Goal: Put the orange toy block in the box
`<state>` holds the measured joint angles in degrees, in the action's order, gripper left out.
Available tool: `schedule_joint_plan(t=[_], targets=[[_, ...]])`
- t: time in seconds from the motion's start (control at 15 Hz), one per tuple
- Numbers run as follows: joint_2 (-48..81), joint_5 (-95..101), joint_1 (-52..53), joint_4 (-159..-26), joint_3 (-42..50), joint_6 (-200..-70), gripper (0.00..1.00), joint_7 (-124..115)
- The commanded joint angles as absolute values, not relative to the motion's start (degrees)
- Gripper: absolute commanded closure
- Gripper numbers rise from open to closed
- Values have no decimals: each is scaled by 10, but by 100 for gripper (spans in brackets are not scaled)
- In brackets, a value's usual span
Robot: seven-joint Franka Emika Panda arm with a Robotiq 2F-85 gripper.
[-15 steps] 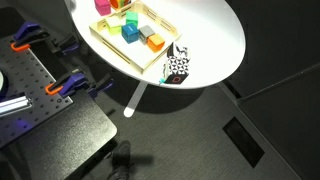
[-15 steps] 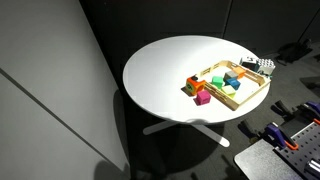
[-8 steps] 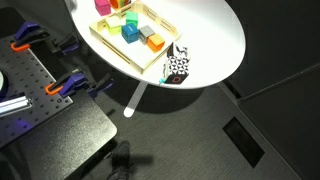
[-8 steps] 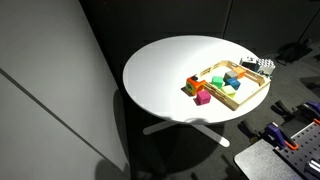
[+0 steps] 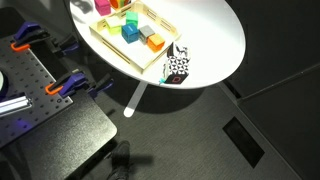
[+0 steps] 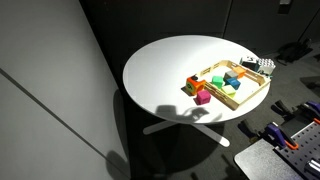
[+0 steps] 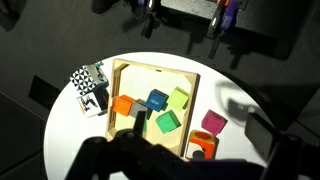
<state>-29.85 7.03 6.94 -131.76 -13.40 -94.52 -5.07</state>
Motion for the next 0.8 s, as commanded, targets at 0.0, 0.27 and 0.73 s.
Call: schedule_joint_plan(t=[0.0, 0.27, 0.73], targets=[[-274, 86, 67, -1334, -120, -1003, 0, -68], [-252, 98, 56, -1363, -110, -1081, 0, -75], [-219, 139, 33, -1418, -98, -1186, 0, -98]])
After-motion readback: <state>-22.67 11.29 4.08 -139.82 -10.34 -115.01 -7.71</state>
